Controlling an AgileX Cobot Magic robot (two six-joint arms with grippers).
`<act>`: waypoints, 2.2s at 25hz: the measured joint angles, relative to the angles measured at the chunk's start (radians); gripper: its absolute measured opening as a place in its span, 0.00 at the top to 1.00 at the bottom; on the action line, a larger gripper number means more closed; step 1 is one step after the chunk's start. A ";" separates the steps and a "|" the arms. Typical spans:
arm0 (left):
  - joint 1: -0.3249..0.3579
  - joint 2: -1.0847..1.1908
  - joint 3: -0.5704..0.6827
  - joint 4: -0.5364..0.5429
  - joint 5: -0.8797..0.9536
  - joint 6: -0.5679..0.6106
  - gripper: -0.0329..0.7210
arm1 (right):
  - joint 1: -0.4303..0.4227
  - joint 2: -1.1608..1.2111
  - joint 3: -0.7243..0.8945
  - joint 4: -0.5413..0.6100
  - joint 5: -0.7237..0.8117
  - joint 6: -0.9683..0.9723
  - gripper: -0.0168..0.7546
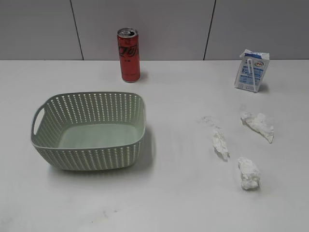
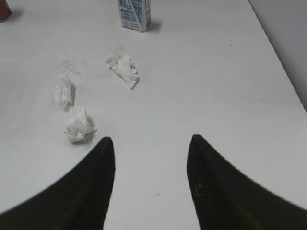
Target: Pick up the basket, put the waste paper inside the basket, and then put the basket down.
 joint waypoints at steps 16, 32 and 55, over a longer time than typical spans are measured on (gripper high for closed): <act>0.000 0.000 0.000 0.000 0.000 0.000 0.64 | 0.000 0.000 0.000 0.000 0.000 -0.001 0.49; 0.000 0.000 0.000 0.000 0.000 0.000 0.64 | 0.000 0.000 0.000 0.000 0.000 -0.001 0.49; 0.000 0.428 -0.093 -0.046 -0.159 0.003 0.16 | 0.000 0.000 0.000 0.000 0.000 -0.001 0.49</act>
